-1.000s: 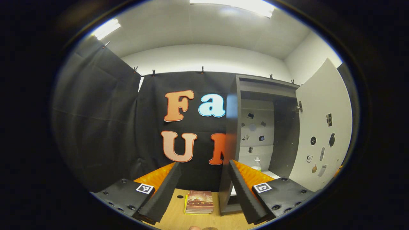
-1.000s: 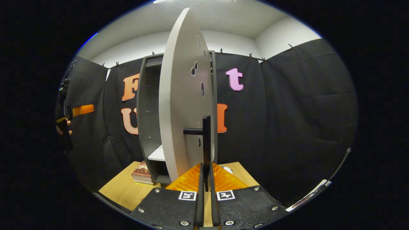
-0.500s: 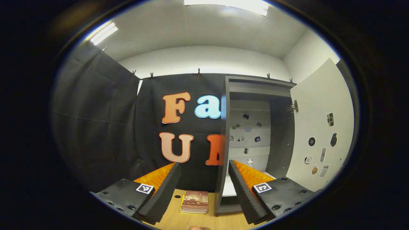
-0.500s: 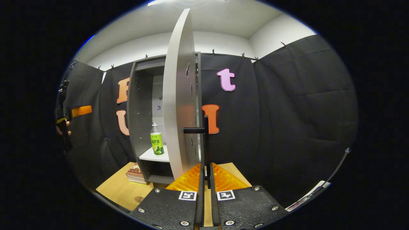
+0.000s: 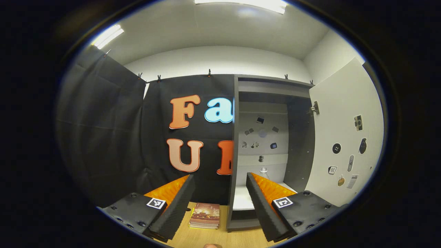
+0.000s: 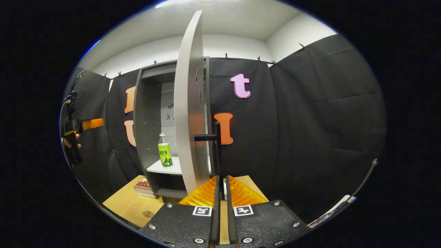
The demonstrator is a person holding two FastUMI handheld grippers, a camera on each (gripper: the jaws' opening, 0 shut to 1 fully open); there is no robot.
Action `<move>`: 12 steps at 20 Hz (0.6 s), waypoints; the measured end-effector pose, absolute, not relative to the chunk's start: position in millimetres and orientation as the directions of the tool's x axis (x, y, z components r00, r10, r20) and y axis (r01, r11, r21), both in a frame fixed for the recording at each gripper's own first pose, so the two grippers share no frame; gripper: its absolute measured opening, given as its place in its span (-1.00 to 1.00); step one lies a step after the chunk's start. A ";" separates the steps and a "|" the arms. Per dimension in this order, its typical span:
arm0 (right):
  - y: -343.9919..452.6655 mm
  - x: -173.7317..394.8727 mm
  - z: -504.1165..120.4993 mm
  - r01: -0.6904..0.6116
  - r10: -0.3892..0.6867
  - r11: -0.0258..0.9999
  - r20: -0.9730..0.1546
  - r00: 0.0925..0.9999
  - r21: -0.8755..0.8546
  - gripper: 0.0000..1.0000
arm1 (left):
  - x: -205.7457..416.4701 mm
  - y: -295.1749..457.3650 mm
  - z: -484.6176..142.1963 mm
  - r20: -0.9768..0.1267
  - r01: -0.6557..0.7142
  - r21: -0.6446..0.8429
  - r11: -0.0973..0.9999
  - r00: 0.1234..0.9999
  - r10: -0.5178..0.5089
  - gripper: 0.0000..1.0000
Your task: Open the cabinet door with the right hand, grasp the bottle in the cabinet with the left hand and place it on the coaster, then close the cabinet door with the right hand.
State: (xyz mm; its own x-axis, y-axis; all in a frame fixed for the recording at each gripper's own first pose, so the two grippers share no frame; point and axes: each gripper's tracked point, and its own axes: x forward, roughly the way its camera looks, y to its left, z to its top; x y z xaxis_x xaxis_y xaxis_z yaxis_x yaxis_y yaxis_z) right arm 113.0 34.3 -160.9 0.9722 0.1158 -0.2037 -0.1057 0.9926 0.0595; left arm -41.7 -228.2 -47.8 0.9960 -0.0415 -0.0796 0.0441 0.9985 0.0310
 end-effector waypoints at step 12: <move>5.2 114.4 -162.0 -0.014 0.017 1.000 -0.213 0.977 0.015 -0.78 | 23.2 -297.9 -117.3 -0.091 0.138 0.018 0.990 0.987 -0.135 0.95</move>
State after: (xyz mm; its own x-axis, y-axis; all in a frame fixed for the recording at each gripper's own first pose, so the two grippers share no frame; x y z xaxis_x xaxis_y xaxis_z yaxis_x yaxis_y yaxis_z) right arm 114.4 5.2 -162.0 0.9768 0.0171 -0.2132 -0.0143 0.9998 0.0149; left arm 23.2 -297.9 -117.3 0.9866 -0.1353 -0.0912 0.1375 0.9903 0.0183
